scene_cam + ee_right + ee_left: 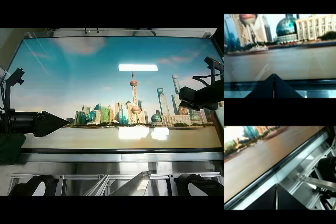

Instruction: Fold the shirts.

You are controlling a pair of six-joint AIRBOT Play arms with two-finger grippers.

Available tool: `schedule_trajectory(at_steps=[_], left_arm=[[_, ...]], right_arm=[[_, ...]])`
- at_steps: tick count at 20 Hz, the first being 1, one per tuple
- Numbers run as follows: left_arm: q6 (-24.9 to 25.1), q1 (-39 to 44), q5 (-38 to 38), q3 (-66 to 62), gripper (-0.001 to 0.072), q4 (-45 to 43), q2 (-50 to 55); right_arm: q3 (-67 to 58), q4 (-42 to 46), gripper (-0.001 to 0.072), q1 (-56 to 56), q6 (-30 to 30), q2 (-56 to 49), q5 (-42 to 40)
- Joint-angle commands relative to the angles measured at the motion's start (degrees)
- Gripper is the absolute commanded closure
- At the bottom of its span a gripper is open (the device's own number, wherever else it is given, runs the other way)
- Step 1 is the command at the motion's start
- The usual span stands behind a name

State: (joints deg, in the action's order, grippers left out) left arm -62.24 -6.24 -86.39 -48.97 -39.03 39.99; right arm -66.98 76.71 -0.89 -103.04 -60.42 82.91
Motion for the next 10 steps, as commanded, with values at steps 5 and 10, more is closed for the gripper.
schedule_trajectory(at_steps=[5, 10], left_arm=[[-0.5, -1.86, 10.4, -0.48, 0.0691, -2.34, 0.0], [-5.35, -19.76, 11.54, -11.28, 0.0411, -9.46, 5.86]], right_arm=[[0.02, -0.15, 0.0692, -0.04, 0.0, -0.35, -1.25], [0.02, -0.46, 0.0691, -0.04, -0.02, -2.93, -2.1]])
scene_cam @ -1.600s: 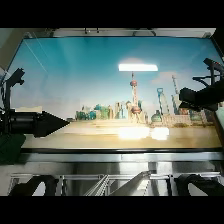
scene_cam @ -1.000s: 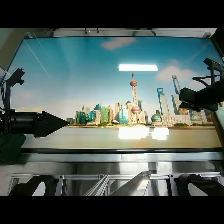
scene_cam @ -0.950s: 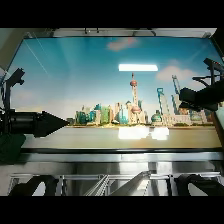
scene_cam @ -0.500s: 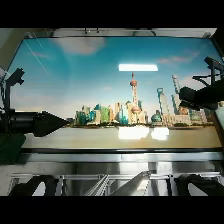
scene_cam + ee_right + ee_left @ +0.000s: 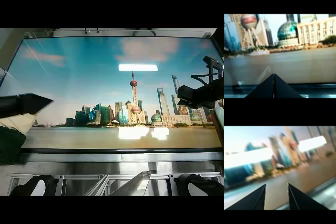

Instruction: Fold the shirts.

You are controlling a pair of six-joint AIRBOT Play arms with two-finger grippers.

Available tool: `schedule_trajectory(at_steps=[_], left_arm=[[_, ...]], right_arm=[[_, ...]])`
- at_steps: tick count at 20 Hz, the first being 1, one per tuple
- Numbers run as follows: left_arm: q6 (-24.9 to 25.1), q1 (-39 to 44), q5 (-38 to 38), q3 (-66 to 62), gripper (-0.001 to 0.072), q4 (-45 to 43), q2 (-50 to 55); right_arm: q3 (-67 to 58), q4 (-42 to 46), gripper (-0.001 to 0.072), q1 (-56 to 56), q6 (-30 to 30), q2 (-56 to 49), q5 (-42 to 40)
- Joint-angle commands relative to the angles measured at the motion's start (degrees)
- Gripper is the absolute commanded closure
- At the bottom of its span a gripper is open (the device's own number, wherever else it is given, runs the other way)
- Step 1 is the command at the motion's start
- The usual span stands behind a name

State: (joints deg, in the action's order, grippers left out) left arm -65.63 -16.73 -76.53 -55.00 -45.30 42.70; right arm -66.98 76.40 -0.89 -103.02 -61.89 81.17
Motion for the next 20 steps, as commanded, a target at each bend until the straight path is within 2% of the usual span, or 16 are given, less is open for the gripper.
schedule_trajectory(at_steps=[1, 2, 5, 8, 11, 14, 16, 20], left_arm=[[-1.95, -14.56, 1.68, -7.69, 0.0311, -3.23, 5.55], [-2.14, -19.71, 1.81, -9.68, -0.0013, -3.21, 8.22], [-2.16, -30.62, 3.98, -13.75, -0.0004, -3.23, 17.11], [0.09, -35.1, 5.88, -17.05, -0.0004, -3.34, 28.39], [0.26, -34.38, 5.77, -21.22, -0.0004, -9.7, 38.82], [0.22, -29.92, 5.64, -24.52, -0.0005, -21.33, 47.28], [-0.15, -27.36, 4.63, -26.38, -0.0005, -25.83, 51.8], [-0.7, -24.5, -1.16, -31.15, -0.0004, -27.19, 58.49]], right_arm=[[0.02, -0.17, 0.0691, -0.04, -0.04, -2.47, -0.28], [0.02, -0.28, 0.0691, -0.04, -0.04, -3.45, -0.17], [0.02, -3.26, 0.0691, -0.07, 0.72, -6.12, -0.17], [0.02, -6.16, 0.069, -0.07, 2.8, -7.43, -0.17], [0.02, -7.93, 0.0691, -0.07, 2.8, -7.69, -0.17], [0.02, -10.08, 0.0691, -0.17, 2.8, -7.72, -0.15], [0.02, -11.1, 0.0691, -0.2, 2.8, -7.72, -0.15], [0.02, -11.34, 0.0691, -0.2, 2.78, -7.72, -0.17]])
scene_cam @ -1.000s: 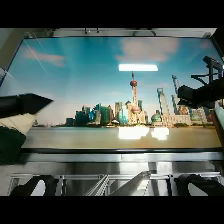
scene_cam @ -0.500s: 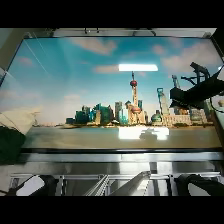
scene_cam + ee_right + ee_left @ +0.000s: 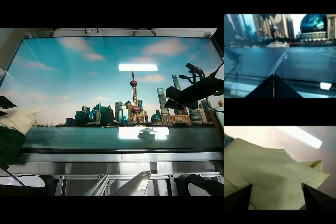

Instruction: Fold the shirts.

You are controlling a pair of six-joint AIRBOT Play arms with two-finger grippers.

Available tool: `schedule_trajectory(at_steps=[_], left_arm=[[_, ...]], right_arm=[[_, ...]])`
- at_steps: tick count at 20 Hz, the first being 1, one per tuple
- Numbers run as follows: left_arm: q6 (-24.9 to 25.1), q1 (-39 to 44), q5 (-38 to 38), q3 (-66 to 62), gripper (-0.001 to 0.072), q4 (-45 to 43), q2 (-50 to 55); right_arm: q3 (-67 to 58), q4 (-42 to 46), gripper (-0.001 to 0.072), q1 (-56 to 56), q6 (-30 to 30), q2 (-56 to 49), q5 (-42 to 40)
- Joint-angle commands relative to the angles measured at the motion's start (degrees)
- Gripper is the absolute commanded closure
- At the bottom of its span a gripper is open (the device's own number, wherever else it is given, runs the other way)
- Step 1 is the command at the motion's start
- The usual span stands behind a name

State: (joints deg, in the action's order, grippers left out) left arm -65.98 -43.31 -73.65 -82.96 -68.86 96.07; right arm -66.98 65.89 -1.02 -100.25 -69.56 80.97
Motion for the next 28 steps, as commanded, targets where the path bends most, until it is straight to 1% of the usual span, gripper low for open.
schedule_trajectory(at_steps=[1, 2, 3, 4, 5, 6, 10, 11, 13, 15, 16, 17, 18, 21, 23, 26, 28], left_arm=[[-0.35, 2.69, -5.49, -4.35, -0.0003, -3.65, 6.19], [-0.35, 3.32, -7.21, -5.84, 0.0, -3.63, 7.28], [-0.39, 4.04, -9.16, -7.56, 0.0107, -3.63, 8.24], [-0.59, 4.74, -10.99, -9.22, 0.035, -3.56, 8.92], [-0.42, 5.51, -13.05, -10.86, 0.071, -3.43, 9.29], [-0.13, 6.56, -14.29, -12.57, 0.0686, -3.41, 9.33], [-0.17, 12.76, -17.99, -20.57, 0.0685, -3.13, 9.27], [-0.22, 14.6, -18.32, -22.23, 0.0685, -3.3, 9.2], [-1.77, 16.44, -17.77, -22.8, 0.0685, -6.34, 7.76], [0.35, 15.1, -14.62, -20.13, 0.0683, -6.03, 4.52], [1.01, 13.75, -13.77, -17.77, 0.0578, -6.16, 2.86], [1.27, 12.09, -12.68, -15.32, 0.0045, -6.1, 1.81], [0.07, 10.05, -10.88, -13.0, -0.0013, -5.79, 1.31], [0.09, 3.76, -7.23, -8.0, -0.0013, -0.57, 1.46], [0.15, 1.49, -4.87, -4.7, -0.0013, 1.66, 2.19], [0.66, 1.79, -4.83, -3.39, -0.0013, 2.34, 6.12], [1.88, 3.32, -4.83, -3.39, -0.0012, 6.45, 9.33]], right_arm=[[0.02, -0.83, 0.0691, -0.07, 0.0, -0.04, 0.0], [0.02, -0.83, 0.0691, -0.09, 0.0, -0.04, 0.0], [0.02, -0.83, 0.0691, -0.09, 0.02, -0.04, 0.02], [0.02, -0.83, 0.0691, -0.09, 0.02, -0.04, 0.02], [0.02, -0.83, 0.0691, -0.09, 0.0, -0.04, 0.02], [0.02, -0.83, 0.0691, -0.09, 0.02, -0.04, 0.0], [0.02, -0.79, 0.0691, -0.09, 0.22, -0.04, 0.0], [0.02, -0.81, 0.0691, -0.09, 1.36, -0.04, 0.02], [0.02, -0.79, 0.0691, -0.09, 1.55, -0.04, 0.04], [0.02, -0.81, 0.0691, -0.09, 1.53, -0.04, 0.0], [0.02, -0.81, 0.0691, -0.09, 1.51, -0.04, -0.02], [0.02, -0.81, 0.0691, -0.09, 1.51, -0.04, 0.0], [0.02, -0.85, 0.0691, -0.17, 1.51, -0.04, 0.0], [0.02, -1.44, 0.0691, -0.17, 1.53, -0.04, 0.0], [0.02, -1.68, 0.0691, -0.22, 1.53, -0.04, 0.0], [0.02, -1.68, 0.0691, -0.22, 1.53, -0.13, 0.0], [0.02, -1.68, 0.0691, -0.22, 1.53, -0.13, 0.0]])
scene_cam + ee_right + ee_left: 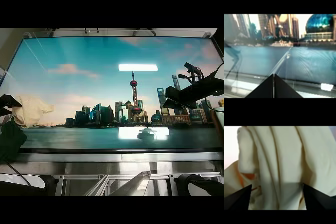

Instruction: Fold the shirts.

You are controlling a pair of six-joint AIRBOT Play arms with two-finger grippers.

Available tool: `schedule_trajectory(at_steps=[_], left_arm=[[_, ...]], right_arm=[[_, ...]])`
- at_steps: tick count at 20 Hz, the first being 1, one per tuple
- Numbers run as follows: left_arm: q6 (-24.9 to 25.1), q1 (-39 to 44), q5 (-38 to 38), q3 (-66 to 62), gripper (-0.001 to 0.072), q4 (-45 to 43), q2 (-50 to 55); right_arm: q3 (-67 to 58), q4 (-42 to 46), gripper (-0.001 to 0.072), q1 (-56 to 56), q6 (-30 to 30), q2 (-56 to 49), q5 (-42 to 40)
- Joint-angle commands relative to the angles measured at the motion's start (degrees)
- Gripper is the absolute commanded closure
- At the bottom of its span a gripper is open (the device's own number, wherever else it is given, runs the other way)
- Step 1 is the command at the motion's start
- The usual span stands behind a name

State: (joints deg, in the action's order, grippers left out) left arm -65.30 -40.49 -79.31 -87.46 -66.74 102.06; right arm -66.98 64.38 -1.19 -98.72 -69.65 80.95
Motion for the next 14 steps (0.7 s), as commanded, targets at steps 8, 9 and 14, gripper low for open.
schedule_trajectory(at_steps=[8, 9, 14], left_arm=[[4.83, 11.89, -2.62, -6.51, 0.0693, 9.07, 6.38], [4.87, 14.08, -4.61, -9.16, 0.0694, 11.19, 5.44], [5.33, 29.83, -11.93, -14.34, 0.0693, 22.18, -2.58]], right_arm=[[0.02, -0.15, 0.0691, -0.04, 0.0, -0.04, 0.0], [0.02, -0.15, 0.0691, -0.04, 0.0, -0.07, -0.15], [0.02, -0.17, 0.0691, -0.02, 2.89, -0.07, -2.08]])
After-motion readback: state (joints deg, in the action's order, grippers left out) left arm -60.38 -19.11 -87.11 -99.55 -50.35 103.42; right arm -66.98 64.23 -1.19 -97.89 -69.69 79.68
